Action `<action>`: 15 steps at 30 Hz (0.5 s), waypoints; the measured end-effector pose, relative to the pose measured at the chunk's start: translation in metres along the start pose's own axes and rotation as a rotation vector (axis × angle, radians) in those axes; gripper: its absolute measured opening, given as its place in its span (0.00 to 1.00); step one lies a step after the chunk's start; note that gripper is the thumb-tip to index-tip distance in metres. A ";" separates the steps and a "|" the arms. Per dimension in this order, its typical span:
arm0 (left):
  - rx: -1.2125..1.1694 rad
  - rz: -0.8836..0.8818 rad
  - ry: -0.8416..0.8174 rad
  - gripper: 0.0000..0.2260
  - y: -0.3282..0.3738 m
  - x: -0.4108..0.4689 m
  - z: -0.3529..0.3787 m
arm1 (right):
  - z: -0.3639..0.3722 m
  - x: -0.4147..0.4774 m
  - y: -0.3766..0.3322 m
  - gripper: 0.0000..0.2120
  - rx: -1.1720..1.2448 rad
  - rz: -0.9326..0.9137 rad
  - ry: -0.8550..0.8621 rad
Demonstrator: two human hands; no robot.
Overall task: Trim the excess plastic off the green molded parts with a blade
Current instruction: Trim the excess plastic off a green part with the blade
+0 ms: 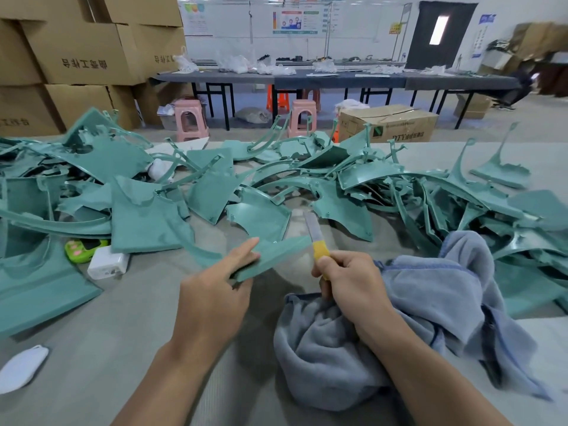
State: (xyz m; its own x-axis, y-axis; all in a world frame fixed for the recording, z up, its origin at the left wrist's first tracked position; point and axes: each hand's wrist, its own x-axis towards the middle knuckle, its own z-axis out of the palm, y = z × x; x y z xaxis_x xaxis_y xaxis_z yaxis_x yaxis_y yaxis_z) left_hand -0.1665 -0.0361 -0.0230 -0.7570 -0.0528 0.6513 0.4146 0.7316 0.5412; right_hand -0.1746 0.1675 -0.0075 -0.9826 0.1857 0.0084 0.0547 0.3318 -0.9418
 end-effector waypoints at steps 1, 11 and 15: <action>-0.038 0.016 0.014 0.25 0.001 -0.001 -0.001 | 0.000 0.000 0.000 0.15 0.011 -0.008 -0.003; 0.004 -0.174 -0.054 0.17 -0.001 0.004 0.002 | 0.003 -0.017 -0.008 0.13 0.044 -0.262 -0.115; 0.088 -0.091 -0.078 0.06 0.000 0.002 0.010 | 0.015 -0.032 -0.012 0.15 -0.140 -0.461 -0.235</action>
State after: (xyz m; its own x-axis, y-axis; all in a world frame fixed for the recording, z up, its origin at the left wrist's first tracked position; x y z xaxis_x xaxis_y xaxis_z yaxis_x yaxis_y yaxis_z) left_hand -0.1729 -0.0296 -0.0276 -0.8275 -0.0711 0.5570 0.2993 0.7834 0.5447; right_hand -0.1464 0.1434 -0.0015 -0.9229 -0.2148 0.3196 -0.3841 0.4536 -0.8042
